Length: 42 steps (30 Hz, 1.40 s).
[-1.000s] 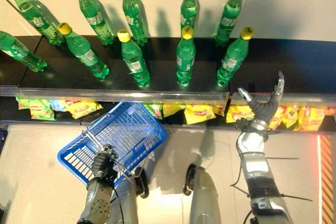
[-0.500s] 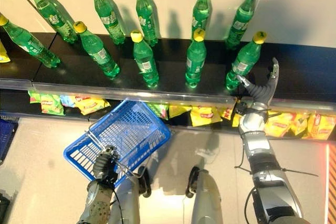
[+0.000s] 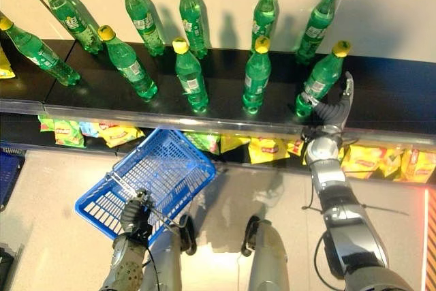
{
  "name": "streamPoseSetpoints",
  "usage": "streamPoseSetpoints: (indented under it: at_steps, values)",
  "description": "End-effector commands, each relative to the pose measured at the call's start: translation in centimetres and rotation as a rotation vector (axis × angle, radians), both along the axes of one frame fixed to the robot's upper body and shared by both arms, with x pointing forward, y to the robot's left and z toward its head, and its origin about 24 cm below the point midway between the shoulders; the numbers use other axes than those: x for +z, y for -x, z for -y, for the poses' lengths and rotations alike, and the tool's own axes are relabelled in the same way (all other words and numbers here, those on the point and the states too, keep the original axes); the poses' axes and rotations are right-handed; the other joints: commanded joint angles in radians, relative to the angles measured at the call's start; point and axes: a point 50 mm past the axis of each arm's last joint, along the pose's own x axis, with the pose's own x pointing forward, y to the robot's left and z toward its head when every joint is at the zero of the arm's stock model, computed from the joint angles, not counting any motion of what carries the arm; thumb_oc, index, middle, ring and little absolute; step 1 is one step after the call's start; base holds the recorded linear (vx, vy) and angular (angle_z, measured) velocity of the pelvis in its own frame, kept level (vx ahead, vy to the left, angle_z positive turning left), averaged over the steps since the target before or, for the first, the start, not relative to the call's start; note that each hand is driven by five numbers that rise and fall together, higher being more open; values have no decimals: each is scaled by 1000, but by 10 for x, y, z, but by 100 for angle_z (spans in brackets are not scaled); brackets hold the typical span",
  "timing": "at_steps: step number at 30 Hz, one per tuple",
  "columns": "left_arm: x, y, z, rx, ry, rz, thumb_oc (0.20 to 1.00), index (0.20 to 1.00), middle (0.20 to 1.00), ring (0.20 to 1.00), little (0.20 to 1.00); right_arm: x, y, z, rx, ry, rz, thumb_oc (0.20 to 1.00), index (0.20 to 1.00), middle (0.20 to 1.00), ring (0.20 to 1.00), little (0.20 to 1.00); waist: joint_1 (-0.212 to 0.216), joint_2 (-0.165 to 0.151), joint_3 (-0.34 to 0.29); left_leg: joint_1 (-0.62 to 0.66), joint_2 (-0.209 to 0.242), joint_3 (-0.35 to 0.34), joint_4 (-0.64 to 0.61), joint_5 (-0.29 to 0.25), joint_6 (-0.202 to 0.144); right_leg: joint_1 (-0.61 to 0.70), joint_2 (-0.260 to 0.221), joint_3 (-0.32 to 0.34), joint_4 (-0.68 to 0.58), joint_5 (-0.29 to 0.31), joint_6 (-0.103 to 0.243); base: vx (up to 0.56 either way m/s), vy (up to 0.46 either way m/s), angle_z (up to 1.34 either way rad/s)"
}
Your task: Pick up the snacks into the basket
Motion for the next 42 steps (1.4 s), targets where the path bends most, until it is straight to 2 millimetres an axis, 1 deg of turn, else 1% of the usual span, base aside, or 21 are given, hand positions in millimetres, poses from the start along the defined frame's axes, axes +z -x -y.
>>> streamPoseSetpoints:
  at_steps: [1,7,14,19,21,22,23,24,25,26,27,28,29,30,31,32,33,40,42]
  values:
    - [20,-6,4,-65,-13,129,200,200,200,200,200,35,-8,11,-2,38,81,1000,1000,1000,1000,1000,22,5,-25,-1,13,15,55,-58,18,36,-2,5,-96,115,106,0,0,0]
    - [20,-5,3,-65,-16,128,200,200,200,200,200,40,-14,8,12,55,61,1000,1000,1000,1000,1000,27,6,-22,0,9,12,46,-50,17,38,-4,2,-102,121,106,0,0,0]
    - [20,-7,4,-76,-14,131,200,200,200,200,200,42,-22,9,-1,51,15,1000,1000,1000,1000,1000,37,8,-18,-6,7,7,48,-47,17,35,-5,1,-100,122,106,0,0,0]
    - [19,-6,4,-89,-14,123,200,200,200,200,200,45,-26,15,-24,47,-15,1000,1000,1000,1000,1000,44,9,-15,-7,4,6,49,-46,18,34,-7,-3,-96,124,107,0,0,0]
    - [20,-6,4,-92,-16,124,200,200,200,200,200,43,-27,20,-47,58,-63,1000,1000,1000,1000,1000,47,9,-12,-8,2,4,50,-45,18,35,-8,-4,-94,126,108,0,0,0]
    - [20,-6,4,-94,-17,125,200,200,200,200,200,41,-27,22,-56,62,-84,944,944,944,944,944,48,9,-12,-7,1,5,48,-45,18,35,-9,-4,-94,126,108,0,0,0]
    - [20,-6,4,-94,-17,125,200,200,200,200,200,41,-27,22,-56,62,-84,944,944,944,944,944,48,9,-12,-6,1,5,48,-45,18,35,-9,-4,-94,126,108,0,0,0]
    - [20,-7,4,-94,-16,125,200,200,200,200,200,41,-27,24,-66,71,-101,288,288,288,288,288,49,9,-10,-6,0,4,48,-45,18,35,-9,-4,-94,126,108,0,0,0]
    - [20,-6,4,-100,-14,127,200,200,200,200,200,41,-28,28,-76,80,-124,200,200,200,200,200,51,9,-7,-8,-1,3,51,-45,18,35,-10,-3,-92,127,108,61,11,1]
    - [20,-6,4,-100,-15,125,200,200,200,200,200,41,-28,29,-83,81,-129,200,200,200,200,200,53,10,-6,0,1,-5,68,-75,7,42,-8,5,-73,100,119,62,9,1]
    - [20,-7,4,-100,-14,126,200,200,200,200,200,40,-27,30,-91,79,-134,200,200,200,200,200,53,11,-5,0,2,-6,69,-76,8,42,-9,5,-71,99,119,0,0,0]
    - [20,-7,4,-102,-15,128,200,200,200,200,200,39,-27,32,-98,76,-139,200,200,200,200,200,52,9,-3,-6,-1,1,56,-48,20,37,-10,-2,-86,124,107,-2,11,7]
    - [20,-7,4,-102,-16,126,200,200,200,200,200,39,-26,34,-109,76,-143,200,200,200,200,200,54,11,-3,3,0,-6,68,-77,9,44,-9,5,-69,98,120,-78,12,7]
    - [20,-7,4,-103,-16,127,200,200,200,200,200,41,-26,35,-116,72,-140,200,200,200,200,200,54,10,-2,-5,-1,1,56,-49,21,37,-11,-2,-84,123,108,72,6,7]
    - [20,-7,4,-102,-16,125,200,200,200,200,200,41,-26,35,-115,72,-142,200,200,200,200,200,55,11,-2,3,0,-6,68,-78,10,43,-10,5,-68,98,120,-3,8,3]
    - [20,-7,4,-100,-13,126,200,200,200,200,200,42,-26,35,-121,59,-131,200,200,200,200,200,55,12,-2,4,-1,-6,68,-77,10,44,-11,4,-69,99,121,0,0,0]
    - [20,-8,4,-97,-15,128,200,200,200,200,200,43,-26,35,-121,59,-125,200,200,200,200,200,54,10,-2,-4,-3,1,54,-47,21,37,-13,-3,-86,125,110,-77,16,1]
    - [21,-9,3,-90,-22,130,200,200,200,200,200,53,-26,35,-122,37,-67,200,200,200,200,200,49,9,0,-1,-3,3,55,-46,20,42,-12,-2,-87,124,109,-11,1,0]
    - [23,-11,3,-84,-22,135,200,200,200,200,200,57,-26,34,-116,25,-27,200,200,200,200,200,45,9,-1,1,-2,3,54,-46,20,41,-11,0,-87,125,109,0,0,0]
